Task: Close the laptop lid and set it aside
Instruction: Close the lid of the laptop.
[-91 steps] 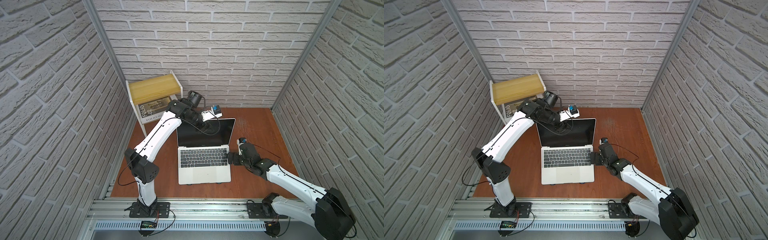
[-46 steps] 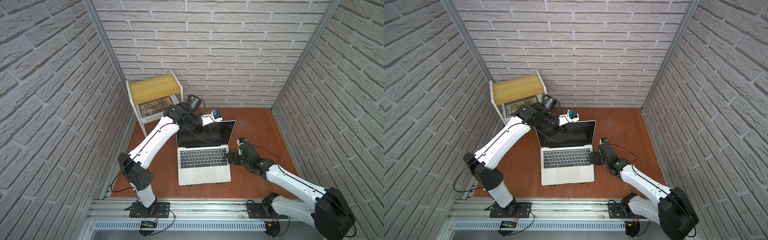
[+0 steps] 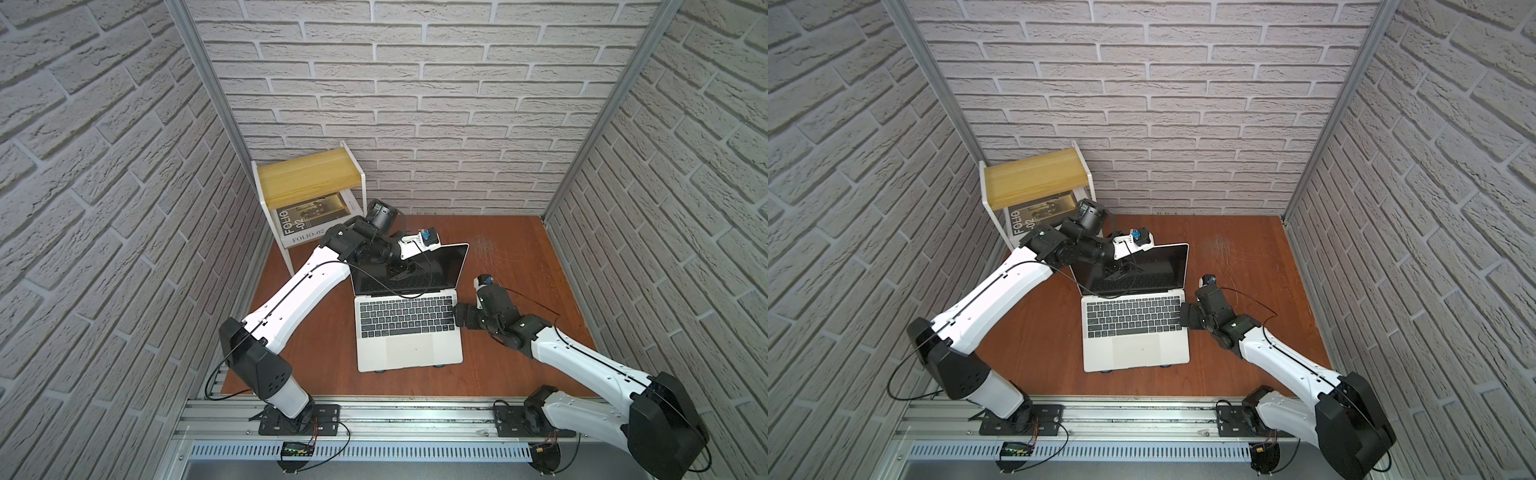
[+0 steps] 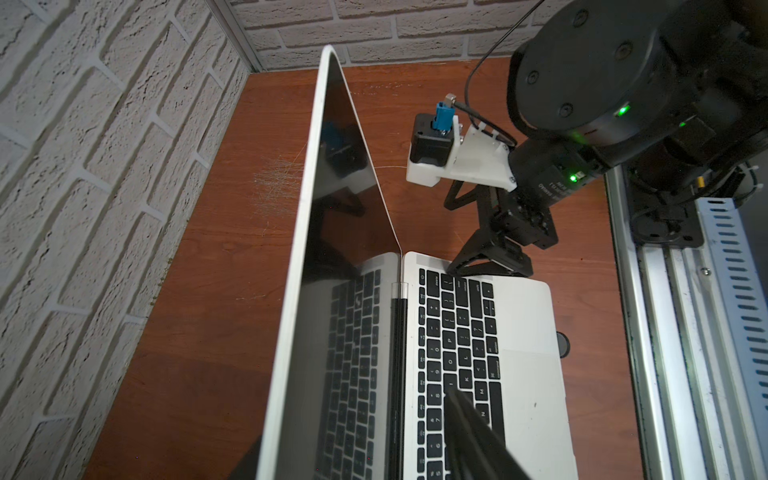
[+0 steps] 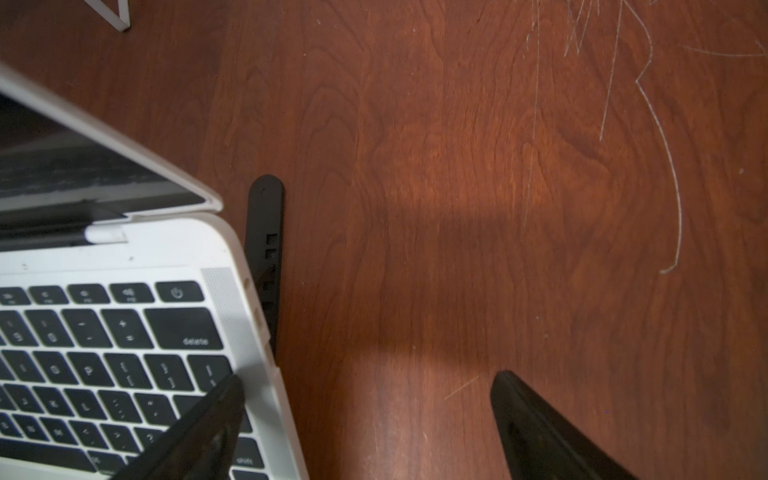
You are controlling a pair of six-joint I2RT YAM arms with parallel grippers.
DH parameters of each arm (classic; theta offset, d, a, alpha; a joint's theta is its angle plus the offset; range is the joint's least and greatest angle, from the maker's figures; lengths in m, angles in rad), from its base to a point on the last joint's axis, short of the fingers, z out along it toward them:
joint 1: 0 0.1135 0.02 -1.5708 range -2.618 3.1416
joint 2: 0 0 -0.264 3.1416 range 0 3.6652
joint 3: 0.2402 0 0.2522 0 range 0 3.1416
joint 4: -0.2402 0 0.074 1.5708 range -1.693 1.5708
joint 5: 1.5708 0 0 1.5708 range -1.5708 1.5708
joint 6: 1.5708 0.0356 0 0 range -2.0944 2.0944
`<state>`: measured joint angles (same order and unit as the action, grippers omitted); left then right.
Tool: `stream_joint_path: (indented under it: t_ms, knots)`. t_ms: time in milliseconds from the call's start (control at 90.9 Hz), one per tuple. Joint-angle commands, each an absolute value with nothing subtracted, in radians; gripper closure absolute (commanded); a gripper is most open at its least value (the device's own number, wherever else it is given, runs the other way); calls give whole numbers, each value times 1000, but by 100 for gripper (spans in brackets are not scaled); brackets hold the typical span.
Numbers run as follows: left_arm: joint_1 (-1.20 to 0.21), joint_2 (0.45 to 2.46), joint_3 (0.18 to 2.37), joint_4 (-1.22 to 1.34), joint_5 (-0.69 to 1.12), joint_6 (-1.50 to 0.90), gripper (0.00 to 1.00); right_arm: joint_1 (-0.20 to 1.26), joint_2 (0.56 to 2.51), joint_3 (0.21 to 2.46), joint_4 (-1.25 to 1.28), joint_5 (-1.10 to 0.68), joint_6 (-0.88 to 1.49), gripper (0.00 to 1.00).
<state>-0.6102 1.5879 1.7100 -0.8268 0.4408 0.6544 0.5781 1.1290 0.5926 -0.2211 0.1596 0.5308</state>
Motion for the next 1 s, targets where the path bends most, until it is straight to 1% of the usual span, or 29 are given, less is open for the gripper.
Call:
stream_joint_path:
  t_ms: [0, 132, 341, 990]
  knots:
    - [-640, 1591, 1649, -917, 450, 620, 44, 568, 1167, 592, -271, 269, 553, 4]
    - [-652, 1579, 1628, -903, 440, 620, 44, 568, 1182, 601, -276, 272, 561, 4]
    - [-701, 1580, 1614, -911, 363, 618, 44, 568, 1200, 603, -279, 279, 585, 4]
    - [-792, 1481, 1399, -797, 253, 537, 43, 568, 1194, 625, -324, 278, 623, 4]
